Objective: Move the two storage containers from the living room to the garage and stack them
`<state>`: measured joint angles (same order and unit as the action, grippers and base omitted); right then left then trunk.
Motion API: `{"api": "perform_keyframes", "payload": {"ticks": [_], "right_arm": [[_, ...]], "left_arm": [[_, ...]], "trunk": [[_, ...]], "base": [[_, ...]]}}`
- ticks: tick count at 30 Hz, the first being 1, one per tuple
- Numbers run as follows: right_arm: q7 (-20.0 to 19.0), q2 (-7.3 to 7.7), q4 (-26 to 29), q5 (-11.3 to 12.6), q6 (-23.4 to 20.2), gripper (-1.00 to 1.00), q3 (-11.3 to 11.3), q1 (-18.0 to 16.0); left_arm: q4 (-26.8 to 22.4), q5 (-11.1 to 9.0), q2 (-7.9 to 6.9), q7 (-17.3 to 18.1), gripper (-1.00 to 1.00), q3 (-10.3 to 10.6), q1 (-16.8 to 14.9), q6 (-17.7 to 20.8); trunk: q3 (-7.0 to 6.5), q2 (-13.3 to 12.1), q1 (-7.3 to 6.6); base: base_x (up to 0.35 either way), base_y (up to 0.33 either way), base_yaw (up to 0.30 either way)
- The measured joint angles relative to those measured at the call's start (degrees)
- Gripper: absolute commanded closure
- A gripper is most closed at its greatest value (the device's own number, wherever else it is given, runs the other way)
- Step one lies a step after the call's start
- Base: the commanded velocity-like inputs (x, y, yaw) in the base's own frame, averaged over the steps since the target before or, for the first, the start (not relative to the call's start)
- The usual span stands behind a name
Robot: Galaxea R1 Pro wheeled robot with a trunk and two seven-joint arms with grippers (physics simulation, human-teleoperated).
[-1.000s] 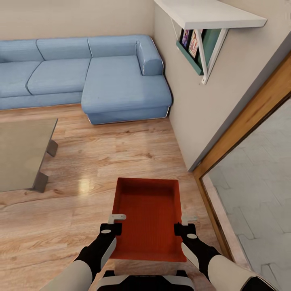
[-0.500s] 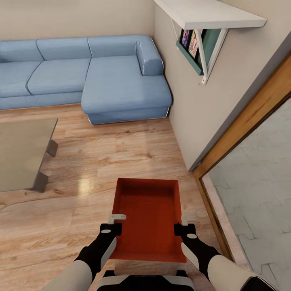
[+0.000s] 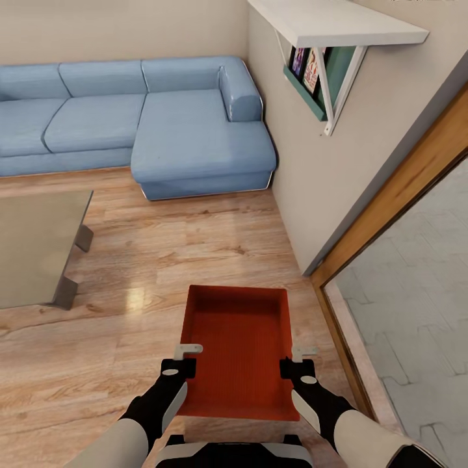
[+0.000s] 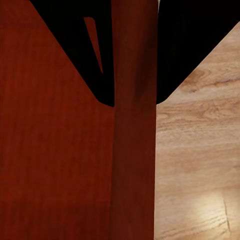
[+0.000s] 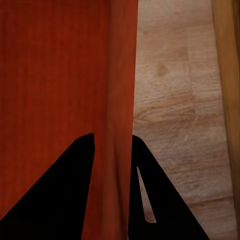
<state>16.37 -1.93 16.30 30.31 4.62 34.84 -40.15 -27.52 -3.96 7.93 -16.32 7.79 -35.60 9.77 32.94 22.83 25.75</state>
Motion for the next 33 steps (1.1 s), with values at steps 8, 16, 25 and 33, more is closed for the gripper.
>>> {"api": "perform_keyframes", "payload": {"ticks": [8,16,25,33], "right_arm": [[-0.34,0.25,-0.01,-0.02,0.62,1.0,-0.02,0.01],[-0.28,0.3,-0.03,-0.01,1.35,1.0,0.08,0.01],[-0.32,0.31,-0.04,0.06,1.35,1.0,0.06,0.01],[-0.4,0.32,-0.02,0.03,0.9,1.0,0.0,0.01]], "left_arm": [[0.18,0.34,0.26,-0.07,1.0,-0.22,-0.01,-0.74],[0.33,0.42,0.34,-0.12,1.0,-0.2,-0.01,-1.55],[0.16,0.42,0.34,-0.23,1.0,-0.11,-0.01,-1.34],[0.09,0.29,0.34,-0.37,1.0,-0.01,-0.01,-0.88]], "trunk": [[-0.56,0.0,0.0],[-1.28,0.0,0.0],[-2.1,0.0,0.0],[-2.82,0.0,0.0]], "base": [[0.0,0.0,0.0],[0.0,0.0,0.0],[0.0,0.0,0.0],[0.0,0.0,0.0]]}}
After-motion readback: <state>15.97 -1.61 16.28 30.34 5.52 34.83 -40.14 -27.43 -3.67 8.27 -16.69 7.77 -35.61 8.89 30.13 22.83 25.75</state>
